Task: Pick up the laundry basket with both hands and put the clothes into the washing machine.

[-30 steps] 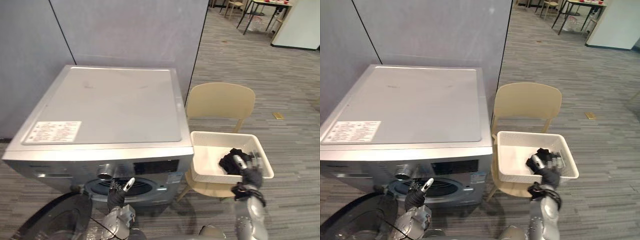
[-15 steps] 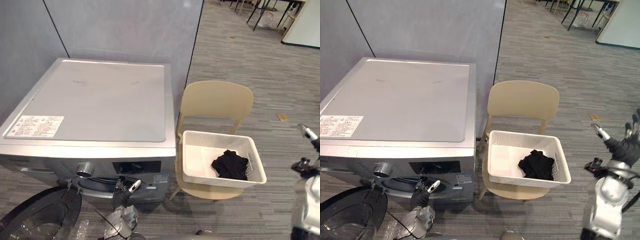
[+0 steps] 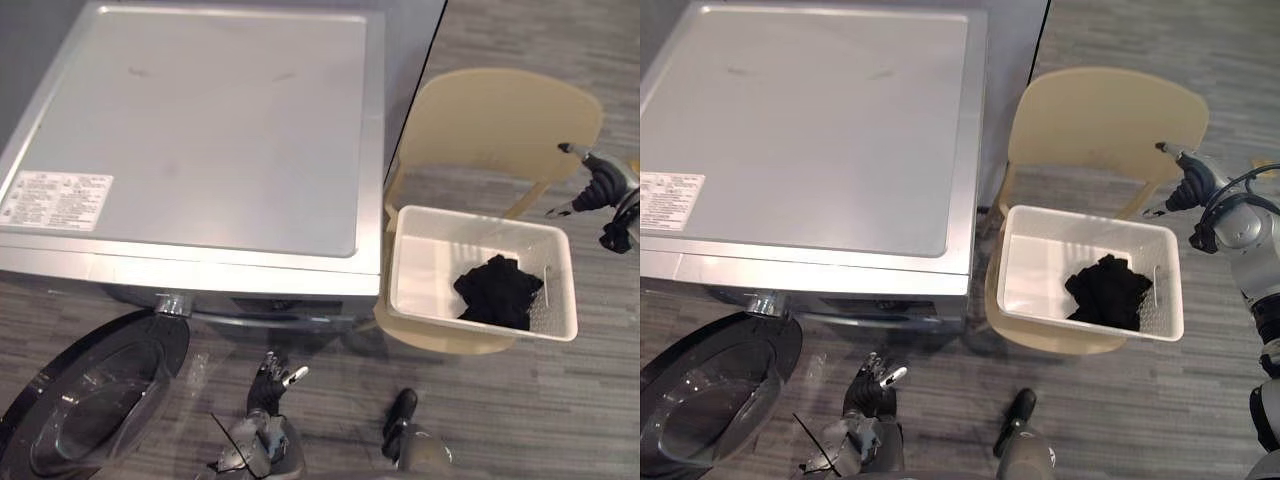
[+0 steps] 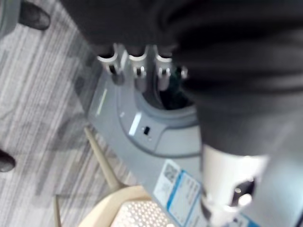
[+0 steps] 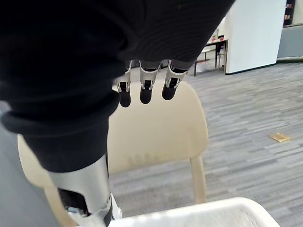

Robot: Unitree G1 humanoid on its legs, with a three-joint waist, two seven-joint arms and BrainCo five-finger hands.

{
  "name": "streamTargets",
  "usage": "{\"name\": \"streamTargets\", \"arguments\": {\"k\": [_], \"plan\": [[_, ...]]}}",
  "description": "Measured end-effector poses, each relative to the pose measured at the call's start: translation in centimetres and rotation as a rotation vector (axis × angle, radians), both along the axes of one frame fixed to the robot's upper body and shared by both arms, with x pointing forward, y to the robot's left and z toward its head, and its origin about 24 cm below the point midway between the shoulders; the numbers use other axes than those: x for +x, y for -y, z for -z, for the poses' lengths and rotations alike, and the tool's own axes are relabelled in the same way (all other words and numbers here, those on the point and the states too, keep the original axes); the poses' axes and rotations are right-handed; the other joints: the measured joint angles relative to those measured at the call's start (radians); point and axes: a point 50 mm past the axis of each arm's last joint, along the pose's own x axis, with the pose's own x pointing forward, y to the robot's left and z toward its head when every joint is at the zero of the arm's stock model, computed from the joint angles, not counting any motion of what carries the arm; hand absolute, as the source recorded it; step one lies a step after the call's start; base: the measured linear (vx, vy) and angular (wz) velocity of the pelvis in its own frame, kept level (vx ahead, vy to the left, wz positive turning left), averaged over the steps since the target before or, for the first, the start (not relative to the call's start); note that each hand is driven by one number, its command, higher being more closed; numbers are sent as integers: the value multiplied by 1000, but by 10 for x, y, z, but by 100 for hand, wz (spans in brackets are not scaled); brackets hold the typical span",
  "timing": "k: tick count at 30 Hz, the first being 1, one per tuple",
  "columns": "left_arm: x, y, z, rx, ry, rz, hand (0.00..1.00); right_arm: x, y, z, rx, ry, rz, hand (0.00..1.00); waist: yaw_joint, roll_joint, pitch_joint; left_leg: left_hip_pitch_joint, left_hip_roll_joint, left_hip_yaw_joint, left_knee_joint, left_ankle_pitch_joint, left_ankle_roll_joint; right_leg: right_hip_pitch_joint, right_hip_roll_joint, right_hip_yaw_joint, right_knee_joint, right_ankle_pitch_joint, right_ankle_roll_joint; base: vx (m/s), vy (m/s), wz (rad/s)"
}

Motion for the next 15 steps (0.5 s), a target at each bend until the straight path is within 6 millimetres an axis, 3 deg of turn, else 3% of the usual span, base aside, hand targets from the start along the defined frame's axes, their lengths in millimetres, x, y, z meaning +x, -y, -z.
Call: {"name": "streamTargets", "arguments": {"k": [5, 15], "plan": [[25, 3, -17, -11, 104, 8, 0, 0, 2, 6, -53, -43, 9, 0, 0, 8, 90, -48, -15, -4, 1, 15, 7, -66, -22, 4, 45, 0, -1, -83, 20, 2], [40, -1, -33, -1, 183, 9, 0, -2, 4, 12, -61, -65, 20, 0, -2, 9, 183, -92, -15, 17, 25, 15, 6, -168, -34, 54, 125, -7, -13, -77, -6, -10]]}}
